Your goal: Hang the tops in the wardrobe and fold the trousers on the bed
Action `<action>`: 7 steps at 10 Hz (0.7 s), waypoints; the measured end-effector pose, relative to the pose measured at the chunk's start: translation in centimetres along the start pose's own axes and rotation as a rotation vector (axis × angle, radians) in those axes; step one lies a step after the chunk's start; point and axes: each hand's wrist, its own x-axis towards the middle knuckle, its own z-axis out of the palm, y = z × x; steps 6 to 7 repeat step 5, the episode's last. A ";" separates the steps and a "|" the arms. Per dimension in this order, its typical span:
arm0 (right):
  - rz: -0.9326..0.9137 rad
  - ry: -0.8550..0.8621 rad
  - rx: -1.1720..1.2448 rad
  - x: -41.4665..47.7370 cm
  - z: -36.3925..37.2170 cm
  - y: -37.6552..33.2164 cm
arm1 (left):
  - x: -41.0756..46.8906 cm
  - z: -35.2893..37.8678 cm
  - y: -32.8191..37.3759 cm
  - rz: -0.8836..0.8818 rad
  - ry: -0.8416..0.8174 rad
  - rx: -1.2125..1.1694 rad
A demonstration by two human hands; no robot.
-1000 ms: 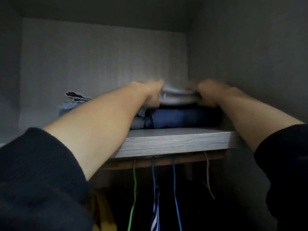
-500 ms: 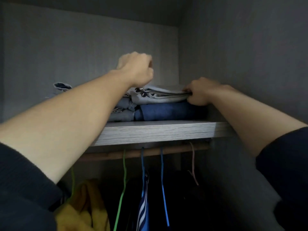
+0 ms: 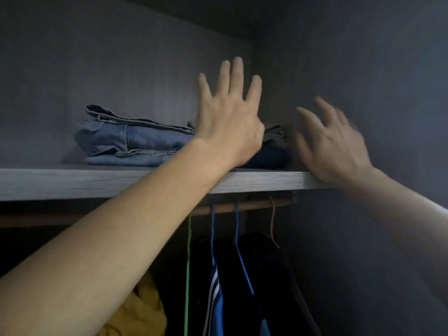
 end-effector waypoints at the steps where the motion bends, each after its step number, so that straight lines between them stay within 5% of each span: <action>1: 0.055 -0.047 -0.016 -2.6 -0.6 0.4 | -1.3 0.4 0.5 -0.001 0.006 0.008; 4: 0.167 -0.351 -0.105 -12.4 -7.6 1.2 | -7.8 -2.4 3.7 0.045 -0.016 -0.117; 7: 0.088 -0.354 -0.083 -15.4 -10.7 1.2 | -11.2 -4.3 4.9 0.018 -0.096 -0.102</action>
